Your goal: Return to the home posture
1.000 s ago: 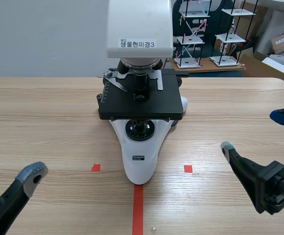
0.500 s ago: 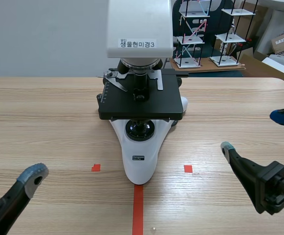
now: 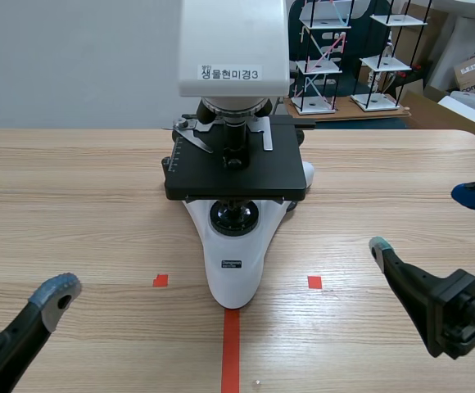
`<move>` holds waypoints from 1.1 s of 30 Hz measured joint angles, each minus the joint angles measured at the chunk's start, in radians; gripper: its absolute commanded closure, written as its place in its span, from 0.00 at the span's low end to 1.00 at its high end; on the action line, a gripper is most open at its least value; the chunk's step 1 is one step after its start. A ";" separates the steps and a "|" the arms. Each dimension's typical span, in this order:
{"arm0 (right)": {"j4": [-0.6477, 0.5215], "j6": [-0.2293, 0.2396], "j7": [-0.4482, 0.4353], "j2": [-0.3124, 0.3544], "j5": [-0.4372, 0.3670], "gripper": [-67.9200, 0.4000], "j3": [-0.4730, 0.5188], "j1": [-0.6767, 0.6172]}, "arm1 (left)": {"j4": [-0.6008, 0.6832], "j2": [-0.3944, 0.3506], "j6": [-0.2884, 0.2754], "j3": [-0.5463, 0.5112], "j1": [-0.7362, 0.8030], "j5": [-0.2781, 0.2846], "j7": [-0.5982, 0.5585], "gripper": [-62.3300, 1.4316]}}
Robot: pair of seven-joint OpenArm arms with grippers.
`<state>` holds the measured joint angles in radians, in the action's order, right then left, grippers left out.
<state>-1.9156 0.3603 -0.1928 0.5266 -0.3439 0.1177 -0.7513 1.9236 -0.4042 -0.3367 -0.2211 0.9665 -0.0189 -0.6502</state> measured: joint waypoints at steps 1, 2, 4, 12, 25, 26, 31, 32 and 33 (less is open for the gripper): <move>0.000 0.000 0.000 0.000 0.000 0.00 0.000 0.000 | 0.000 0.000 0.000 0.000 0.000 0.000 0.000 0.08; 0.000 0.000 0.000 0.000 0.000 0.00 0.000 0.000 | 0.000 0.000 0.000 0.000 0.000 0.000 0.000 0.08; 0.000 0.000 0.000 0.000 0.000 0.00 0.000 0.000 | 0.000 0.000 0.000 0.000 0.000 0.000 0.000 0.08; 0.000 0.000 0.000 0.000 0.000 0.00 0.000 0.000 | 0.000 0.000 0.000 0.000 0.000 0.000 0.000 0.08; 0.000 0.000 0.000 0.000 0.000 0.00 0.000 0.000 | 0.000 -0.045 0.034 0.057 0.045 0.000 -0.065 0.09; 0.000 0.000 0.000 0.000 0.000 0.00 0.000 0.000 | 0.000 -0.058 0.053 0.074 0.056 0.000 -0.064 0.09; 0.000 0.000 0.000 0.000 0.000 0.00 0.000 0.000 | -0.001 -0.103 0.130 0.119 0.064 0.000 -0.049 0.09; 0.000 0.000 0.000 0.000 0.000 0.00 0.000 0.000 | -0.001 -0.110 0.139 0.121 0.064 0.001 -0.049 0.09; 0.000 0.000 0.000 0.000 0.000 0.00 0.000 0.000 | -0.001 -0.119 0.146 0.124 0.064 0.000 -0.049 0.09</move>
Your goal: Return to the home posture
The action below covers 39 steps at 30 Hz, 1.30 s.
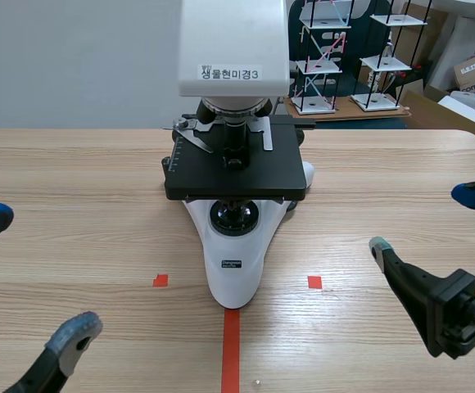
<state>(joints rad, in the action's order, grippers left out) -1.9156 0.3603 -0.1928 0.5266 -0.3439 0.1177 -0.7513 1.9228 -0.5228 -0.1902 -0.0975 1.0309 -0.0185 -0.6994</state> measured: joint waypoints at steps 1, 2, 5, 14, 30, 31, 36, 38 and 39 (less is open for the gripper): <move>0.000 0.000 0.000 0.000 0.000 0.00 0.000 0.000 | 0.000 -0.006 -0.001 0.000 0.000 0.000 0.000 0.09; 0.000 0.000 0.000 0.000 0.000 0.00 0.000 0.000 | 0.000 -0.012 0.000 0.001 0.000 0.000 0.000 0.09; 0.000 0.000 0.000 0.000 0.000 0.00 0.000 0.000 | 0.000 -0.029 0.014 0.010 0.000 0.044 0.000 0.09; 0.000 0.000 0.000 0.000 0.000 0.00 0.000 0.000 | -0.002 -0.045 0.014 0.011 0.000 0.079 0.037 0.09; 0.000 0.000 0.000 0.000 0.000 0.00 0.000 0.000 | -0.002 -0.045 0.014 0.011 0.000 0.079 0.037 0.09; 0.000 0.000 0.000 0.000 0.000 0.00 0.000 0.000 | -0.002 -0.045 0.014 0.011 0.000 0.079 0.037 0.09; 0.000 0.000 0.000 0.000 0.000 0.00 0.000 0.000 | -0.002 -0.045 0.014 0.011 0.000 0.079 0.037 0.09; 0.000 0.000 0.000 0.000 0.000 0.00 0.000 0.000 | -0.002 -0.045 0.014 0.011 0.000 0.079 0.037 0.09; 0.000 0.000 0.000 0.000 0.000 0.00 0.000 0.000 | -0.002 -0.045 0.014 0.011 0.000 0.079 0.037 0.09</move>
